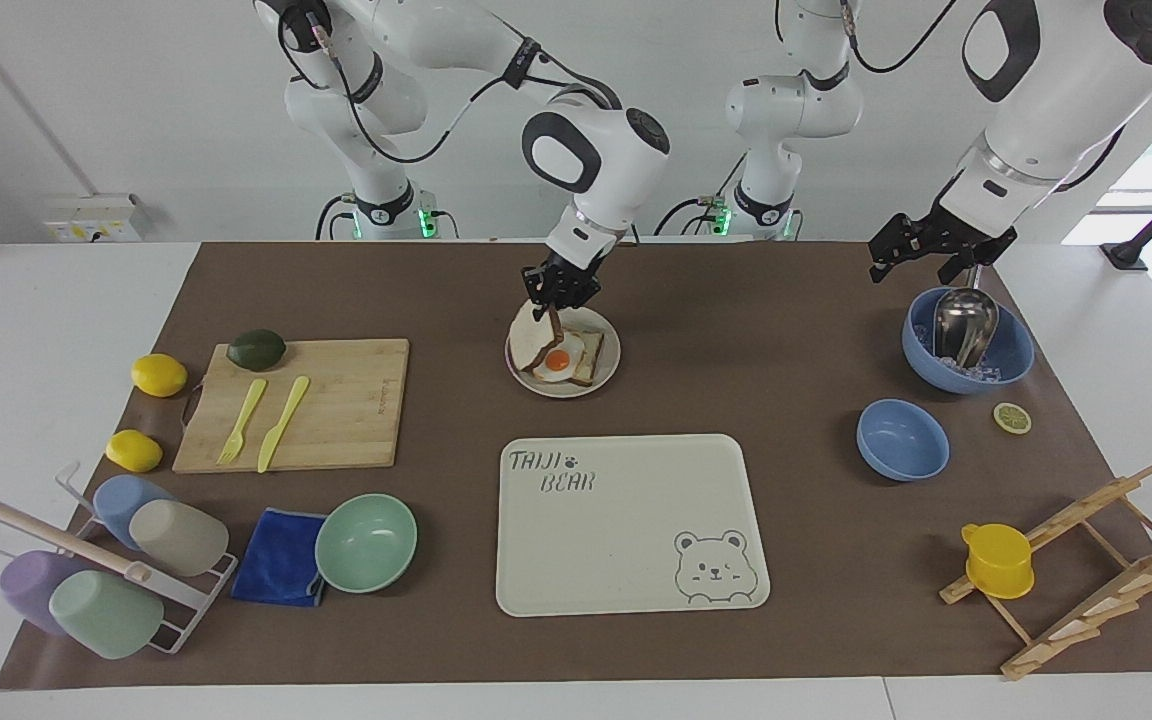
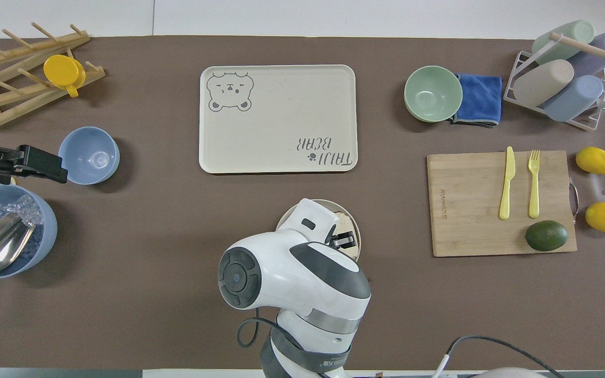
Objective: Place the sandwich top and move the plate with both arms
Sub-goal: 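Carry the bread slice with the right gripper and lower it onto the egg toast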
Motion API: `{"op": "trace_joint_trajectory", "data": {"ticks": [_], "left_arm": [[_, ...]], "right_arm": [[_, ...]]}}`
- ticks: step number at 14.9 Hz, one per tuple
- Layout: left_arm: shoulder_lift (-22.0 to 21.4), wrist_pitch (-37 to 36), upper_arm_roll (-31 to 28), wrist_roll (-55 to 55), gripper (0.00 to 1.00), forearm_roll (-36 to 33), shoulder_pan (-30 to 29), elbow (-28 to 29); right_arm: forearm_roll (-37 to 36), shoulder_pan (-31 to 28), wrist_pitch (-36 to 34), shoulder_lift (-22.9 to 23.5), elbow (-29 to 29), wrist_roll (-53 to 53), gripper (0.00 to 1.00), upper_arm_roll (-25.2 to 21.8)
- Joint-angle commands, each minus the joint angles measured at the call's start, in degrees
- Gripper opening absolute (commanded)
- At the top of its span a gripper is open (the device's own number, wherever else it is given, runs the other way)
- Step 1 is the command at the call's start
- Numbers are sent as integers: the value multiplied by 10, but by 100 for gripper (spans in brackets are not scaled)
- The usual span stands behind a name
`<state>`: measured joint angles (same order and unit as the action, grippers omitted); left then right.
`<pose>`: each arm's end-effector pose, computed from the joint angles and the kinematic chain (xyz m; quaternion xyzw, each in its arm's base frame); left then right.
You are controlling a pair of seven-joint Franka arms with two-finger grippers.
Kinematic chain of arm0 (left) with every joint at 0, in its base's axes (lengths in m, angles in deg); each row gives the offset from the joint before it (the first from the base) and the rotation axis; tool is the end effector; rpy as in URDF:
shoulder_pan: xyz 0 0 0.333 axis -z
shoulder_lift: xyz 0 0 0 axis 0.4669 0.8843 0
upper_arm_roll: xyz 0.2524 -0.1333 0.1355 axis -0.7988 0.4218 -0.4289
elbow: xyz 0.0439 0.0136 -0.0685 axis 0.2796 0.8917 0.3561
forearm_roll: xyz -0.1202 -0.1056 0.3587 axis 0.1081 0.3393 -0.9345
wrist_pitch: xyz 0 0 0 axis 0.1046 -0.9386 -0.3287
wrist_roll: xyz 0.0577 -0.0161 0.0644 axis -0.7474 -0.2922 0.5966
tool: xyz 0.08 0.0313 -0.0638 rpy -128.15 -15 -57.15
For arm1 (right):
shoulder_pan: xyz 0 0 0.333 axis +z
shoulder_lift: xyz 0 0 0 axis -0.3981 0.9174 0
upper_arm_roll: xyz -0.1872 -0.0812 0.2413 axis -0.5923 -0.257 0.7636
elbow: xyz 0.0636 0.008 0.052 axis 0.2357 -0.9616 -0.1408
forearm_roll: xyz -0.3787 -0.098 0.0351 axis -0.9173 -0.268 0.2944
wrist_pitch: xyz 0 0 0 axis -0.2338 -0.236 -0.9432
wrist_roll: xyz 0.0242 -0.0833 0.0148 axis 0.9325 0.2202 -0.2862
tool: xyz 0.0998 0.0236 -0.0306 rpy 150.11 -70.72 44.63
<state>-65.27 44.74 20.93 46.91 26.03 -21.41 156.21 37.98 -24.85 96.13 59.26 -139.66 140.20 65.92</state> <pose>0.5417 -0.0462 0.5989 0.9976 -0.0369 -0.0495 0.0304 0.4209 0.4018 0.3857 0.9710 0.1135 0.0253 0.2087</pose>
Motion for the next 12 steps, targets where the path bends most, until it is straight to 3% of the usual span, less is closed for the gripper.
{"op": "trace_joint_trajectory", "data": {"ticks": [1, 4, 11, 12], "left_arm": [[-8, -4, 2, -5, 100, -10, -4, 6], [-11, -3, 2, -5, 100, -10, -4, 14], [-12, 10, 2, 18, 100, -9, -2, 15], [-13, 14, 2, 19, 100, -7, -1, 20]], "right_arm": [[-14, 3, 32, 21, -7, 44, 0, 5], [-53, 3, 67, 49, -12, 72, 0, 5], [-55, -3, 167, 70, -47, 133, 2, 5], [-54, -6, 171, 74, -47, 139, 43, 5]]}}
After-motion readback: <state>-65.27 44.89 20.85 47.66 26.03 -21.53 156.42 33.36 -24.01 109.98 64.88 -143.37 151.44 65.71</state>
